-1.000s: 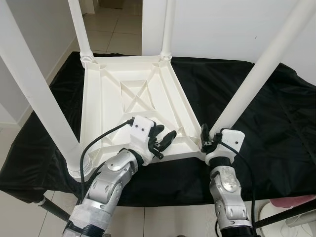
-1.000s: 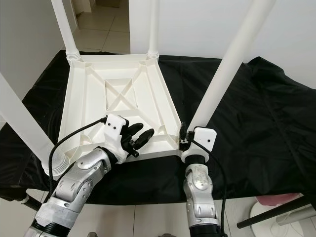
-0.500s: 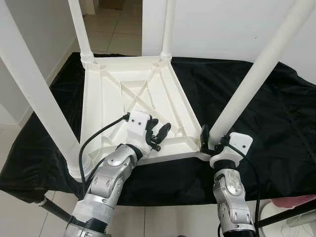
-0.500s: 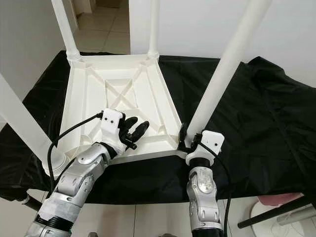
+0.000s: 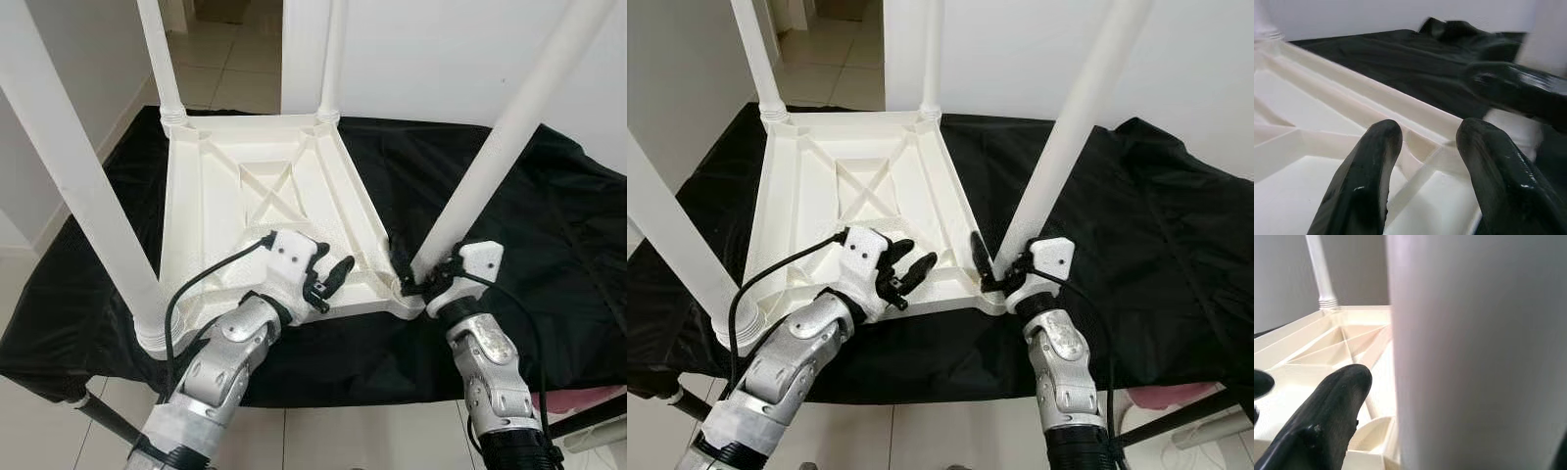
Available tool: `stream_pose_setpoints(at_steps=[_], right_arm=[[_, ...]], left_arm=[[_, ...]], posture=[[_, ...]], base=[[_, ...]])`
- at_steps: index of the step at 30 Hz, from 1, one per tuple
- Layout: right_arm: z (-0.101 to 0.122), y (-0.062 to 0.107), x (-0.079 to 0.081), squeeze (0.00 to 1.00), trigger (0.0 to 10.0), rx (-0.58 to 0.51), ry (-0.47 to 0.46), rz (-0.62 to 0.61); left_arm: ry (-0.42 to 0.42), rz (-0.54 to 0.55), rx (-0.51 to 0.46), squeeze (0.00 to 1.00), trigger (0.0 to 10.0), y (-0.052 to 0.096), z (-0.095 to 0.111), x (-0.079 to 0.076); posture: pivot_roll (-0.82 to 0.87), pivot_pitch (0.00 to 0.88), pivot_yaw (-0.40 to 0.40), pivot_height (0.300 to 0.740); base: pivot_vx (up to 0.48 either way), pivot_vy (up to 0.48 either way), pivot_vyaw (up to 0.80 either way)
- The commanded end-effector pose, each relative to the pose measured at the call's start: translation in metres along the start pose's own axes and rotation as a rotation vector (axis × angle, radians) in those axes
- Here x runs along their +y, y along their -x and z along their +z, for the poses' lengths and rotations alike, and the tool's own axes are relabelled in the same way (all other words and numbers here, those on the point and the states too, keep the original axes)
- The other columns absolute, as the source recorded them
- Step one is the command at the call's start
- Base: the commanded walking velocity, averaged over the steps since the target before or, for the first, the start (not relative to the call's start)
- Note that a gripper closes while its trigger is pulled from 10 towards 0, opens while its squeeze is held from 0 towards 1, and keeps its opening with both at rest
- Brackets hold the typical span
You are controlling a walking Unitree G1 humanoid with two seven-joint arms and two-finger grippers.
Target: Building children table
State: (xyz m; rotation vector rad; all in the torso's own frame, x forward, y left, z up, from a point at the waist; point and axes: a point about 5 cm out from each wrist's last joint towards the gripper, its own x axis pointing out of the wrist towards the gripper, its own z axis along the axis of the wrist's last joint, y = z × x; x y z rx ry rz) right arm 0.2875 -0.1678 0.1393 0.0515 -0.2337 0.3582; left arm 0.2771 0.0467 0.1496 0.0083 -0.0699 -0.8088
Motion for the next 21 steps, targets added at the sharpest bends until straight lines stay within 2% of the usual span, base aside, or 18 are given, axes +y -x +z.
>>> stream_pose_setpoints(at_steps=[1, 7, 8, 9, 10, 11, 12, 13, 14, 15, 21], right_arm=[[-0.002, -0.004, 0.001, 0.0, 10.0, 0.023, -0.015, 0.067], [-0.006, -0.003, -0.007, 0.0, 10.0, 0.064, -0.017, 0.146], [-0.007, -0.002, -0.008, 0.0, 7.1, 0.075, -0.002, 0.163], [-0.007, -0.002, -0.008, 0.0, 7.1, 0.075, -0.002, 0.163], [-0.008, -0.002, -0.01, 0.0, 5.3, 0.08, 0.009, 0.176], [-0.008, -0.002, -0.011, 0.0, 2.5, 0.083, 0.016, 0.184], [-0.008, -0.002, -0.011, 0.0, 2.5, 0.083, 0.016, 0.184], [-0.009, -0.001, -0.013, 0.0, 1.1, 0.088, 0.018, 0.187], [-0.009, -0.001, -0.013, 0.0, 1.1, 0.088, 0.018, 0.187], [-0.009, 0.0, -0.014, 0.0, 0.0, 0.092, 0.015, 0.19], [-0.013, 0.005, -0.018, 0.0, 0.0, 0.11, 0.019, 0.155]], left_arm=[[-0.043, -0.254, 0.018, 0.0, 10.0, 0.002, -0.003, -0.015], [-0.023, -0.245, 0.024, 0.0, 10.0, 0.0, -0.004, -0.013], [-0.012, -0.252, 0.024, 0.0, 10.0, 0.001, -0.005, -0.015], [-0.012, -0.252, 0.024, 0.0, 10.0, 0.001, -0.005, -0.015], [-0.017, -0.255, 0.028, 0.0, 10.0, 0.002, -0.006, -0.017], [-0.023, -0.256, 0.03, 0.0, 10.0, 0.003, -0.007, -0.018], [-0.023, -0.256, 0.03, 0.0, 10.0, 0.003, -0.007, -0.018], [-0.031, -0.279, 0.043, 0.0, 10.0, 0.006, -0.009, -0.02], [-0.031, -0.279, 0.043, 0.0, 10.0, 0.006, -0.009, -0.02], [-0.022, -0.298, 0.065, 0.0, 10.0, 0.008, -0.012, -0.022], [-0.01, -0.356, 0.086, 0.0, 10.0, 0.014, -0.015, -0.026]], posture=[[0.0, 0.0, -0.066, 0.74], [0.0, 0.0, -0.067, 0.74], [-0.01, 0.0, -0.066, 0.74], [-0.01, 0.0, -0.066, 0.74], [-0.01, 0.0, -0.066, 0.74], [-0.01, 0.0, -0.066, 0.74], [-0.01, 0.0, -0.066, 0.74], [-0.01, 0.0, -0.07, 0.74], [-0.01, 0.0, -0.07, 0.74], [-0.01, 0.0, -0.071, 0.74], [-0.02, 0.0, -0.074, 0.74]], base=[[0.0, 0.0, 0.0], [0.0, 0.0, 0.0], [0.0, 0.0, 0.0], [0.0, 0.0, 0.0], [0.0, 0.0, 0.0], [0.0, 0.0, 0.0], [0.0, 0.0, 0.0], [0.0, 0.0, 0.0], [0.0, 0.0, 0.0], [0.0, 0.0, 0.0], [0.0, 0.0, 0.0]])
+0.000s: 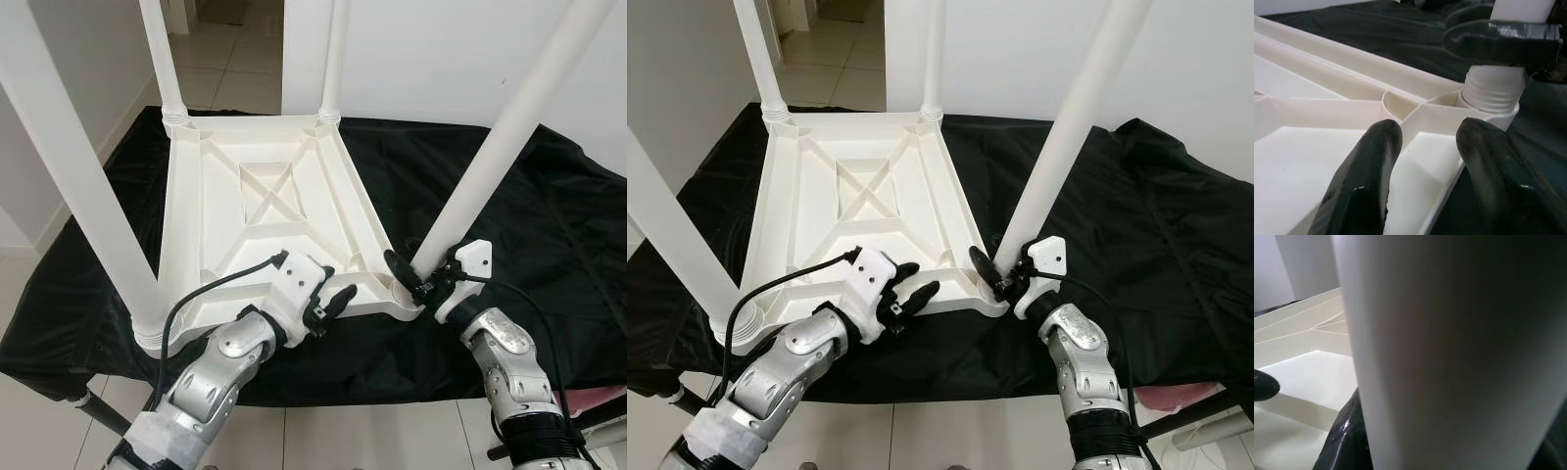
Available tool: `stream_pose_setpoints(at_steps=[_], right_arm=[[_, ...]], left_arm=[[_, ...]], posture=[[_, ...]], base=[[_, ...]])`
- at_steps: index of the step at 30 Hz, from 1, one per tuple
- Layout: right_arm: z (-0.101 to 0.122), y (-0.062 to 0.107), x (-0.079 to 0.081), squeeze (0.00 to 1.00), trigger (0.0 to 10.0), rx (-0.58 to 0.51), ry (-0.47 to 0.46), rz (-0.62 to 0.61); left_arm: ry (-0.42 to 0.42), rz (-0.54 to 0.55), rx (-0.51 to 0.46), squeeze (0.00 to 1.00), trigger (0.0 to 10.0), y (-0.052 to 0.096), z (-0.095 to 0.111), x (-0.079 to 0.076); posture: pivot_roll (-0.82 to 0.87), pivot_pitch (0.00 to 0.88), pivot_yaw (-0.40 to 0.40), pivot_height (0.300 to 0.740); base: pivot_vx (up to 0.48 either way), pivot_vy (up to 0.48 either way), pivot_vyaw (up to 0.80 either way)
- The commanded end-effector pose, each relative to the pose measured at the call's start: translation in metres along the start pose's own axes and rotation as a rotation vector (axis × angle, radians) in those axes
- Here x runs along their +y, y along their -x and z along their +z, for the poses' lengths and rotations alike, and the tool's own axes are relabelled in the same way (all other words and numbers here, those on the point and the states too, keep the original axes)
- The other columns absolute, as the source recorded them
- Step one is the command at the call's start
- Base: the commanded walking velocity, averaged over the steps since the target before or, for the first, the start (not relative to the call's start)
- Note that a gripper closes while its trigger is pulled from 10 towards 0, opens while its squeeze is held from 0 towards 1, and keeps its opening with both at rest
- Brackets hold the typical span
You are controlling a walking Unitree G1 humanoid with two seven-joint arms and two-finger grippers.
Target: Building children table
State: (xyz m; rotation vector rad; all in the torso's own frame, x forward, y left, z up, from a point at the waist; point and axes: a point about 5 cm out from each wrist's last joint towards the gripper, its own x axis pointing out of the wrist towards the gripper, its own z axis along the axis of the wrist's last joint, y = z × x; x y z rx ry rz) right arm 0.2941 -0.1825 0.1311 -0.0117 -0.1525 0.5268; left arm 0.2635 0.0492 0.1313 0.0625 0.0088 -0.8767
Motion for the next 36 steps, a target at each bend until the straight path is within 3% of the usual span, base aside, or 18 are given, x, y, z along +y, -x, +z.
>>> stream_pose_setpoints(at_steps=[1, 4, 5, 6, 7, 8, 16, 18, 19, 25, 28, 36], right_arm=[[-0.006, 0.004, -0.001, 0.0, 0.0, 0.02, -0.01, -0.024], [-0.008, 0.003, 0.0, 0.0, 0.0, 0.02, -0.017, -0.067], [-0.009, 0.003, 0.0, 0.0, 4.4, 0.025, -0.023, -0.092], [-0.009, 0.003, 0.0, 0.0, 4.4, 0.025, -0.023, -0.092], [-0.01, 0.002, 0.001, 0.0, 9.7, 0.032, -0.033, -0.113], [-0.012, 0.002, 0.001, 0.0, 10.0, 0.039, -0.032, -0.135], [-0.012, 0.002, 0.01, 0.0, 10.0, 0.027, -0.056, -0.309], [-0.013, 0.003, 0.009, 0.0, 10.0, 0.034, -0.048, -0.376], [-0.013, 0.005, 0.011, 0.0, 10.0, 0.047, -0.055, -0.498], [-0.015, 0.006, 0.023, 0.0, 10.0, 0.052, -0.079, -0.604], [-0.014, 0.009, 0.027, 0.0, 10.0, 0.032, -0.123, -0.776], [-0.01, 0.011, 0.028, 0.0, 10.0, 0.03, -0.114, -0.862]], left_arm=[[-0.008, -0.289, -0.005, 0.0, 10.0, 0.002, 0.003, -0.017], [-0.04, -0.278, -0.009, 0.0, 10.0, 0.001, 0.004, -0.015], [-0.045, -0.272, -0.007, 0.0, 10.0, 0.001, 0.004, -0.014], [-0.045, -0.272, -0.007, 0.0, 10.0, 0.001, 0.004, -0.014], [-0.045, -0.269, -0.006, 0.0, 10.0, 0.001, 0.004, -0.014], [-0.044, -0.268, -0.006, 0.0, 10.0, 0.001, 0.004, -0.013], [-0.041, -0.266, -0.011, 0.0, 10.0, -0.001, 0.006, -0.012], [-0.04, -0.265, -0.013, 0.0, 10.0, -0.001, 0.006, -0.012], [-0.028, -0.27, -0.018, 0.0, 10.0, -0.001, 0.007, -0.011], [-0.027, -0.267, -0.018, 0.0, 10.0, 0.0, 0.007, -0.011], [-0.022, -0.27, -0.019, 0.0, 10.0, -0.001, 0.007, -0.01], [-0.025, -0.269, -0.023, 0.0, 10.0, -0.002, 0.008, -0.009]], posture=[[-0.02, 0.0, -0.074, 0.74], [-0.02, 0.0, -0.073, 0.74], [-0.01, 0.0, -0.072, 0.74], [-0.01, 0.0, -0.072, 0.74], [-0.01, 0.0, -0.072, 0.74], [-0.02, 0.0, -0.071, 0.74], [-0.02, 0.0, -0.07, 0.74], [-0.02, 0.0, -0.071, 0.74], [-0.02, 0.0, -0.069, 0.74], [-0.02, 0.0, -0.069, 0.74], [-0.02, 0.0, -0.07, 0.74], [-0.02, 0.0, -0.068, 0.74]], base=[[0.0, 0.0, 0.0], [0.0, 0.0, 0.0], [0.0, 0.0, 0.0], [0.0, 0.0, 0.0], [0.0, 0.0, 0.0], [0.0, 0.0, 0.0], [0.0, 0.0, 0.0], [0.0, 0.0, 0.0], [0.0, 0.0, 0.0], [0.0, 0.0, 0.0], [0.0, 0.0, 0.0], [0.0, 0.0, 0.0]])
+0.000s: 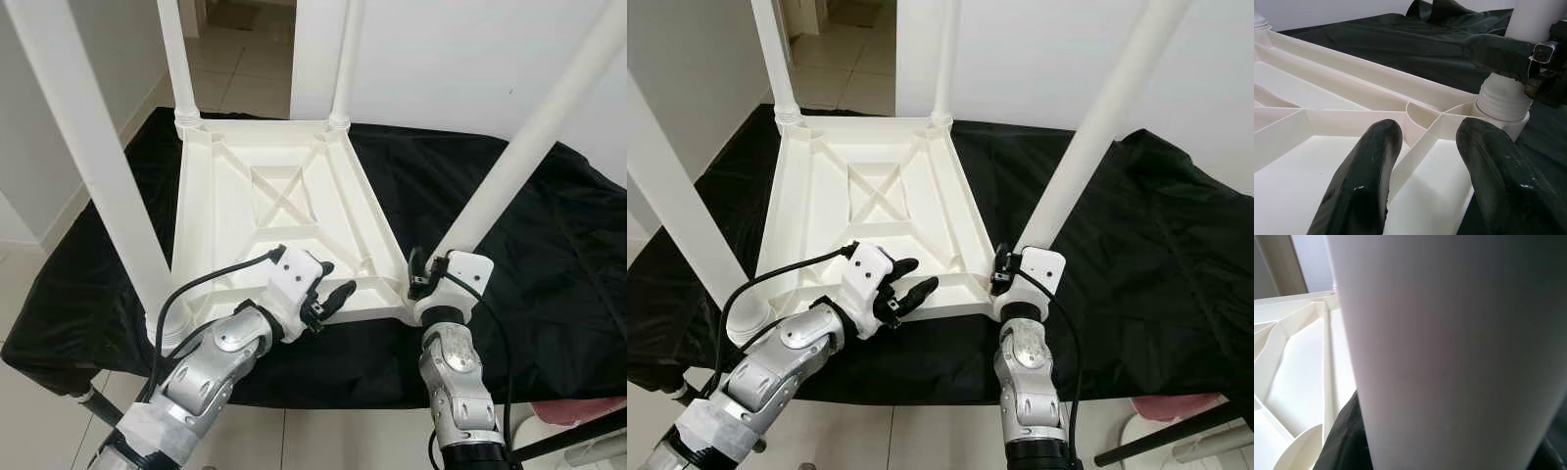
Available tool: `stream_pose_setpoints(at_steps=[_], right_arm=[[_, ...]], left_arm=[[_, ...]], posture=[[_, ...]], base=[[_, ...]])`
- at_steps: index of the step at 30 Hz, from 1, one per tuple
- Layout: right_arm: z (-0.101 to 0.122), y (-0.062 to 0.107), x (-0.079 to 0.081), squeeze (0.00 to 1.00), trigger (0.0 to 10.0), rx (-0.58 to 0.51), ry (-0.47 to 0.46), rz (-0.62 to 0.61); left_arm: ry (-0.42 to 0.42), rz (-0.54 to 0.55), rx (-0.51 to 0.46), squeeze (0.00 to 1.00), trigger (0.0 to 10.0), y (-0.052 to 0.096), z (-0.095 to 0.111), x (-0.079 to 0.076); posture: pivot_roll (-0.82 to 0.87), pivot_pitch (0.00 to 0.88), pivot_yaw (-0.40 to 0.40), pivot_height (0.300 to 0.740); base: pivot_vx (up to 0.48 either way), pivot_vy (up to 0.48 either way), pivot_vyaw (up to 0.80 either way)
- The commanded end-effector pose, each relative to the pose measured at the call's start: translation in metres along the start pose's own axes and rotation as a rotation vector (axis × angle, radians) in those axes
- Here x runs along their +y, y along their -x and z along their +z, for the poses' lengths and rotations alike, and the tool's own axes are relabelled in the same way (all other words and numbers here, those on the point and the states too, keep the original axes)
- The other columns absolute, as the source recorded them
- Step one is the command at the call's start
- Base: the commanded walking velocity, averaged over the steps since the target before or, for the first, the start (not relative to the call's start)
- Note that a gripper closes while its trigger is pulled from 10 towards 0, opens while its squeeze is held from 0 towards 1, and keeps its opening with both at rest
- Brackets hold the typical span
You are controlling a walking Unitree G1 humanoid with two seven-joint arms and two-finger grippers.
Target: Building children table
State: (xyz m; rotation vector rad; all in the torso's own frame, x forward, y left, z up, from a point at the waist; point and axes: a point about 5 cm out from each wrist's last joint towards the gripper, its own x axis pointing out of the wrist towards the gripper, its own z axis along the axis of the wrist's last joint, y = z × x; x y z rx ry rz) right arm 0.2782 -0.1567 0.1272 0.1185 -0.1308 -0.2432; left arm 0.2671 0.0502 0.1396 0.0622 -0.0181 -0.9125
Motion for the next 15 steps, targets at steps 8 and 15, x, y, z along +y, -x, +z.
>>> stream_pose_setpoints(at_steps=[8, 15], right_arm=[[-0.004, 0.011, 0.006, 1.0, 10.0, 0.02, -0.025, 0.003], [0.0, 0.011, 0.011, 1.0, 10.0, -0.003, -0.03, 0.042]], left_arm=[[-0.01, -0.237, -0.001, 0.0, 10.0, -0.001, 0.001, -0.012], [0.013, -0.239, -0.014, 0.0, 10.0, -0.001, 0.003, -0.013]], posture=[[-0.02, 0.0, -0.069, 0.74], [-0.02, 0.0, -0.069, 0.74]], base=[[0.0, 0.0, 0.0], [0.0, 0.0, 0.0]])
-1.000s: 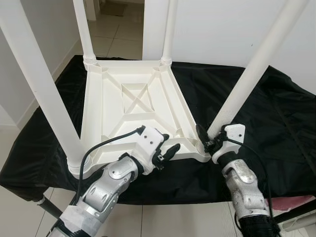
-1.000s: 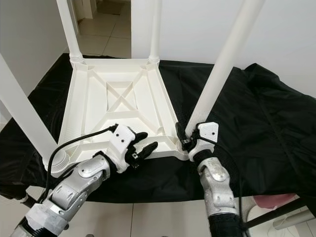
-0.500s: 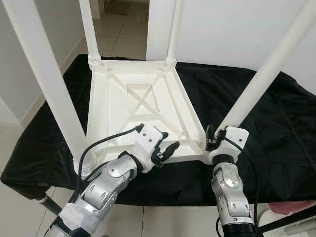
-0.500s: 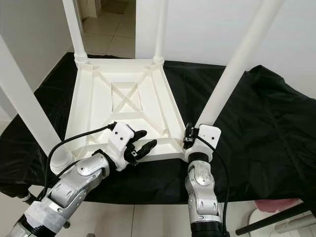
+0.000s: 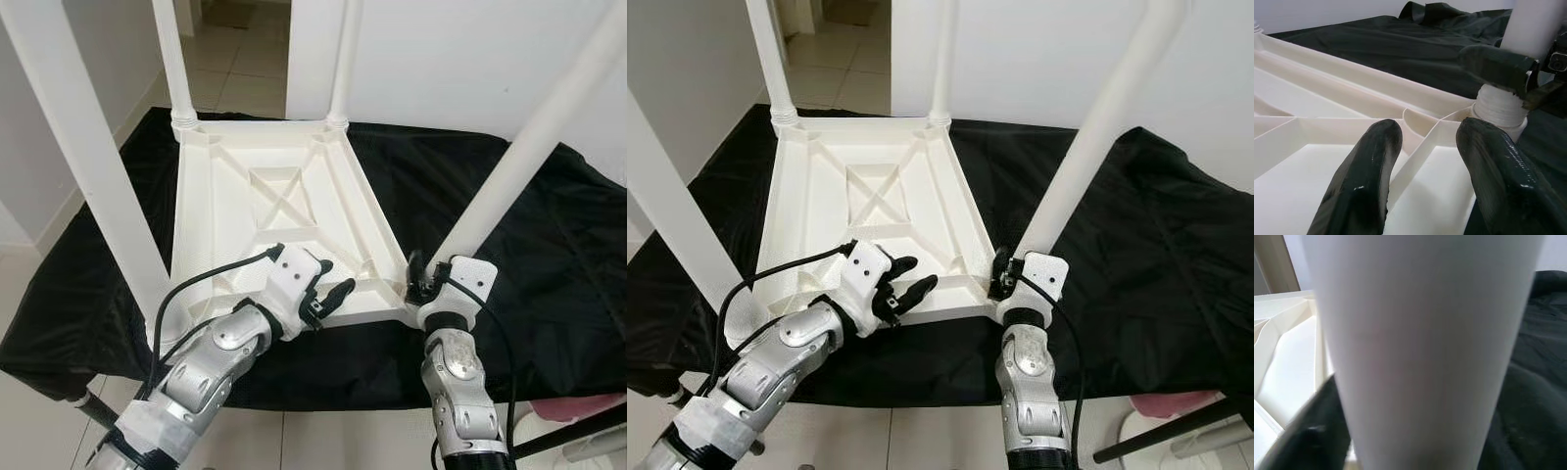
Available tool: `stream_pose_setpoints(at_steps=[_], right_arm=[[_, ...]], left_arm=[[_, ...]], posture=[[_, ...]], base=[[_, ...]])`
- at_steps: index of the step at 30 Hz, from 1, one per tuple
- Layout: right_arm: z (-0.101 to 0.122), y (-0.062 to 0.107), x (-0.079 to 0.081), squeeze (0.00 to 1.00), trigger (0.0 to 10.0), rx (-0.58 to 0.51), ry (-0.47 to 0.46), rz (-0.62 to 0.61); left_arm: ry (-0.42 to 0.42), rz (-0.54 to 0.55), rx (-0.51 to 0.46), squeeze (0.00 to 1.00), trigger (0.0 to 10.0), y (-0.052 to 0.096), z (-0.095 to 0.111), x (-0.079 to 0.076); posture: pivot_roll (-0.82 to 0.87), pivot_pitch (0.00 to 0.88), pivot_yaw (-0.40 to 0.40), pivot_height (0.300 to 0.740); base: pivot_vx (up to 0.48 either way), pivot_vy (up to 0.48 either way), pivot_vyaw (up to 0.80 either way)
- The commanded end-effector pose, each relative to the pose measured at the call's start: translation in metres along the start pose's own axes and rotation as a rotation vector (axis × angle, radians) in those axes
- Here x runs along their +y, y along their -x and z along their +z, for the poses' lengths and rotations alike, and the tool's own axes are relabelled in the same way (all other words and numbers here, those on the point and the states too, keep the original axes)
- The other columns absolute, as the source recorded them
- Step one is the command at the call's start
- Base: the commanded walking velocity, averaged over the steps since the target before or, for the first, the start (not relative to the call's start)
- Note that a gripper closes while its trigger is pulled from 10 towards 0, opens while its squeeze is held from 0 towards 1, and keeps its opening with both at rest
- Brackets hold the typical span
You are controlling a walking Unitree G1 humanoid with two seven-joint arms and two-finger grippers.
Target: Building children table
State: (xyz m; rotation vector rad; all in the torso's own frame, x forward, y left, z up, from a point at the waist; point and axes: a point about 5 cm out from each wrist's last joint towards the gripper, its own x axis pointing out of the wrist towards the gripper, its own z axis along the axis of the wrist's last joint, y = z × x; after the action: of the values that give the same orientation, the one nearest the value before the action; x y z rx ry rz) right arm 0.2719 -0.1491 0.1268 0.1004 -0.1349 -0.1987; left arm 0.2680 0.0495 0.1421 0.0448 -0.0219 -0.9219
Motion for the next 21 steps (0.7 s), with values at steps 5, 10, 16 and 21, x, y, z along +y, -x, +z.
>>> stream_pose_setpoints(at_steps=[5, 10, 16, 21], right_arm=[[0.005, 0.001, 0.012, 1.0, 10.0, -0.022, -0.053, 0.067], [0.008, 0.003, 0.011, 0.0, 10.0, -0.03, -0.065, 0.265], [0.009, 0.002, -0.002, 0.0, 10.0, -0.025, -0.039, 0.401], [0.005, -0.005, -0.025, 0.0, 10.0, 0.013, 0.087, 0.625]], left_arm=[[0.026, -0.246, -0.008, 0.0, 10.0, 0.002, 0.003, -0.015], [0.022, -0.257, 0.0, 0.0, 10.0, 0.004, 0.002, -0.017], [0.02, -0.271, 0.013, 0.0, 10.0, 0.007, 0.0, -0.019], [0.021, -0.272, 0.02, 0.0, 10.0, 0.009, -0.001, -0.019]], posture=[[-0.01, 0.0, -0.073, 0.74], [-0.01, 0.0, -0.075, 0.74], [-0.02, 0.0, -0.073, 0.74], [-0.02, 0.0, -0.068, 0.74]], base=[[0.0, 0.0, 0.0], [0.0, 0.0, 0.0], [0.0, 0.0, 0.0], [0.0, 0.0, 0.0]])
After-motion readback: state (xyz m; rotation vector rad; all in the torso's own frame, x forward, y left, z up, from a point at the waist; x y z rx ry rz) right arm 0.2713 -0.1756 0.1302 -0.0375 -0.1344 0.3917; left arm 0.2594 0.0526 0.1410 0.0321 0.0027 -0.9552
